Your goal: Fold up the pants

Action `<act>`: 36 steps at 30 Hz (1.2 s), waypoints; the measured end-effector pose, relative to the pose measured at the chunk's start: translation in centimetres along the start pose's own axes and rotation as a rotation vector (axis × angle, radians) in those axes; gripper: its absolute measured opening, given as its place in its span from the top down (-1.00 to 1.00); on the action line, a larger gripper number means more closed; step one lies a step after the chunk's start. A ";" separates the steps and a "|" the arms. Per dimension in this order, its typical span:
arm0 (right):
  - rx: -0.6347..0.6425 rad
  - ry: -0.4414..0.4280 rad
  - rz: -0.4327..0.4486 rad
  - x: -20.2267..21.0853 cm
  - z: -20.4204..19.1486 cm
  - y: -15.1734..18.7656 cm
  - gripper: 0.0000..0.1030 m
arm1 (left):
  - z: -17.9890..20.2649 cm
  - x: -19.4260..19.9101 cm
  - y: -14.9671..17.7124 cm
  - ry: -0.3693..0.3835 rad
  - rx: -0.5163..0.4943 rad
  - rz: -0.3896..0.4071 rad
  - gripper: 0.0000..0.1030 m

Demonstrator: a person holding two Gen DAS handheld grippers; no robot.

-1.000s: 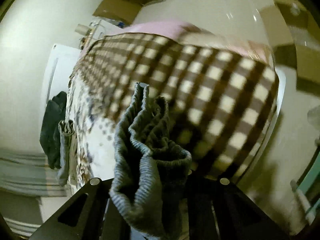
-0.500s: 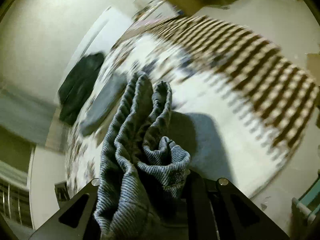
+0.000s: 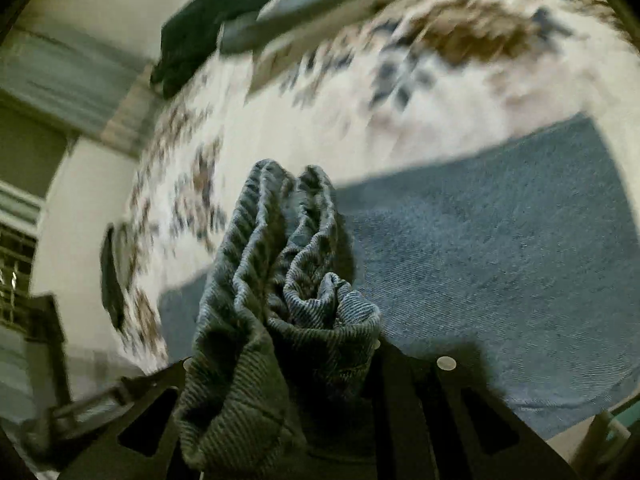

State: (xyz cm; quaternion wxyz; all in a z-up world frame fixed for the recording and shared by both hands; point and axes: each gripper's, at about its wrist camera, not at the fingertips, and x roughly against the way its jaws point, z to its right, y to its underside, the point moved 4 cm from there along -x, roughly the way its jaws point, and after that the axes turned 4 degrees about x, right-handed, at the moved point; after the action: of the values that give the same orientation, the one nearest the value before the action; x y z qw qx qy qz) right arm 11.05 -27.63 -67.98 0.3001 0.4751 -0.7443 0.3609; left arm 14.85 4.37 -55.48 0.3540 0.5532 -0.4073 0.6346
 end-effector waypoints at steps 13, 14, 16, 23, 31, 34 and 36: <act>0.133 -0.066 -0.288 -7.5 -6.8 4.2 -0.40 | -6.1 -0.8 -0.1 -0.029 0.122 -0.013 -1.00; 0.106 -0.110 -0.305 -6.7 -7.0 4.4 -0.40 | -6.8 -0.7 -0.1 -0.032 0.136 -0.016 -1.00; 0.070 -0.137 -0.266 -4.8 -6.6 3.6 -0.41 | -8.1 -0.6 0.0 -0.043 0.160 -0.018 -1.00; 0.046 0.147 -0.219 -0.7 -0.2 3.3 -0.32 | -12.3 -1.8 1.2 -0.054 0.288 -0.040 -1.00; 0.130 0.250 -0.337 -5.3 0.4 5.2 0.14 | -17.7 -5.1 3.1 0.041 0.580 -0.058 -1.00; 0.032 0.165 -0.322 -4.2 0.7 4.5 0.15 | -19.3 -7.3 3.4 0.208 0.755 -0.043 -0.99; 0.037 0.161 -0.319 -3.6 1.0 4.3 0.15 | -19.7 -7.8 2.9 0.310 0.824 0.007 -0.93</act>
State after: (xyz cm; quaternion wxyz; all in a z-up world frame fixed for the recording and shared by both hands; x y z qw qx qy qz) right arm 8.27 -25.40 -72.45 0.4035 0.5622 -0.6261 0.3594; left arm 5.19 21.10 -64.68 0.1584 0.5452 -0.0641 0.8207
